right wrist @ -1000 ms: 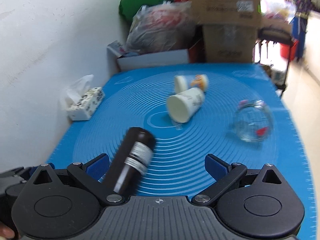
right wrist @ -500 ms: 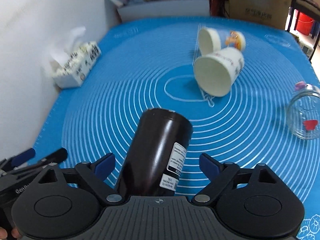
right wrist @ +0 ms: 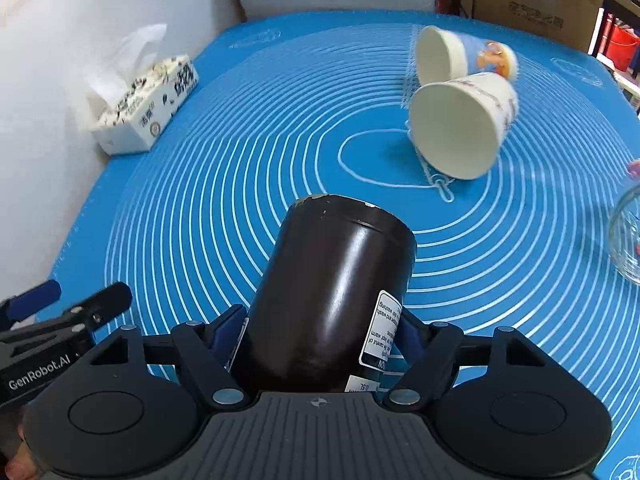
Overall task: Flip cup upside down
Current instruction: 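Lift the bottle with the right tool and rotate it upright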
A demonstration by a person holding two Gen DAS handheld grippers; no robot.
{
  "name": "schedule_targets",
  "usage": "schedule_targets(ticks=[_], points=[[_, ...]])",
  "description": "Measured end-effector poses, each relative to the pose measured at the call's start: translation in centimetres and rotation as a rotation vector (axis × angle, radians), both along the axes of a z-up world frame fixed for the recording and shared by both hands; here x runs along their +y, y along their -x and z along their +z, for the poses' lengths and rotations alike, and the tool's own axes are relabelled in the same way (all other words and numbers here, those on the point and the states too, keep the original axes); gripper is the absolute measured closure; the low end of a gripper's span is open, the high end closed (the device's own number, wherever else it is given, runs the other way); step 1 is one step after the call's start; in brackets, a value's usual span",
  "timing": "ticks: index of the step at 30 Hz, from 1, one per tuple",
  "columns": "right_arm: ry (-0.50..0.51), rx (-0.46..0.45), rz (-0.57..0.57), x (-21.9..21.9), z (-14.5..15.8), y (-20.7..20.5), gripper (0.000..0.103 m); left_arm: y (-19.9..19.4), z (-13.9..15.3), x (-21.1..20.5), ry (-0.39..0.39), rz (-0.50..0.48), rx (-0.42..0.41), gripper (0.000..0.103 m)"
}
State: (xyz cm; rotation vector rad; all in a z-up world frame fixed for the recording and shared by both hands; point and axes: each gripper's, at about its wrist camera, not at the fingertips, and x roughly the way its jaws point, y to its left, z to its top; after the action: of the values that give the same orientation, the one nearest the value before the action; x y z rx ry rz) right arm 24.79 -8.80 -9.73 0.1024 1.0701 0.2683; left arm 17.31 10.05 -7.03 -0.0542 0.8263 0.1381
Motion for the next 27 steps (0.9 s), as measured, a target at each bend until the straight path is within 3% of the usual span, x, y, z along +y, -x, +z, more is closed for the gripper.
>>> schedule_targets(ticks=[4, 9, 17, 22, 27], points=[[-0.032, -0.110, 0.011, -1.0, 2.2, 2.3, 0.031, 0.6, 0.8, -0.7, 0.003, -0.012, -0.019, 0.012], [-0.048, -0.314, -0.018, -3.1, 5.9, 6.6, 0.032, 1.2, 1.5, -1.3, 0.018, -0.021, -0.038, 0.012], [0.047, -0.600, -0.041, -4.7, 10.0, 10.1, 0.036, 2.0, 2.4, -2.5, 0.027, -0.043, -0.069, 0.012], [0.081, -0.674, -0.070, -5.5, 10.7, 9.6, 0.037, 2.0, 2.6, -3.0, 0.025, -0.056, -0.072, 0.012], [0.146, -0.735, -0.075, -5.2, 8.4, 9.7, 0.037, 2.0, 2.1, -3.3, 0.025, -0.063, -0.057, 0.012]])
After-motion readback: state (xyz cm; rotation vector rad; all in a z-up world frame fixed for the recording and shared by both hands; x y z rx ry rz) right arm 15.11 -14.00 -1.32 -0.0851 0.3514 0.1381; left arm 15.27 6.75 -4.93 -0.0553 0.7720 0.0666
